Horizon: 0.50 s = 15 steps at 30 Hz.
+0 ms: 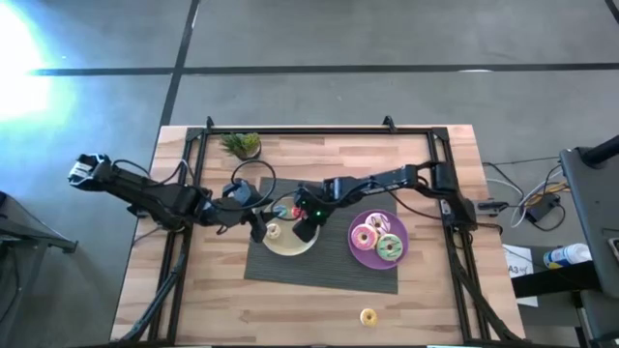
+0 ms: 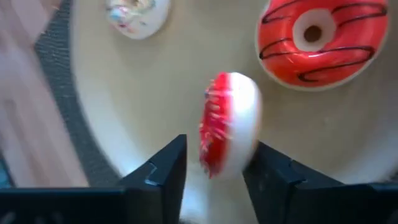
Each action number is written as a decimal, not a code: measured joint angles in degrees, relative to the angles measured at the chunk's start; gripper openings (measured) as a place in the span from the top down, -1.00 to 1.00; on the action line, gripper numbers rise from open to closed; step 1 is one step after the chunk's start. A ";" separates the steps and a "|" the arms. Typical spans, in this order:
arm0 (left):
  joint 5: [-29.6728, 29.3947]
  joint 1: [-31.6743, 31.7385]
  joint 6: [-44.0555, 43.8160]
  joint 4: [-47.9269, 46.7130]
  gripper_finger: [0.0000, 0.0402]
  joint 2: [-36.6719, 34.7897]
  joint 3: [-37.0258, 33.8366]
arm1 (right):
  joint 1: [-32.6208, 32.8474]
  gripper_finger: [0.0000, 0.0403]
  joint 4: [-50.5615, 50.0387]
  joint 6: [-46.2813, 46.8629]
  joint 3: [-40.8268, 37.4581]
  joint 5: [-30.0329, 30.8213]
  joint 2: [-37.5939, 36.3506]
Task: Pick & Place donuts
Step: Put the small red donut on the beige plate
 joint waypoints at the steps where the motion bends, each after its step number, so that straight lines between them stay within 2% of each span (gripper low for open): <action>1: -0.03 -0.01 0.01 0.00 0.05 -0.11 0.00 | 0.10 0.30 -0.11 -0.03 0.37 0.16 0.58; 5: -0.59 -0.46 0.08 -0.12 0.05 -0.88 0.00 | 0.78 0.17 -3.06 -1.48 1.81 4.84 1.30; 10: -0.97 -0.94 0.06 -0.56 0.05 -2.32 0.00 | 1.09 0.10 -9.31 -5.11 2.58 10.42 -1.51; 15: -2.27 -1.11 -0.02 -1.41 0.05 -3.45 0.00 | 1.36 0.08 -19.38 -8.75 2.79 12.18 -5.97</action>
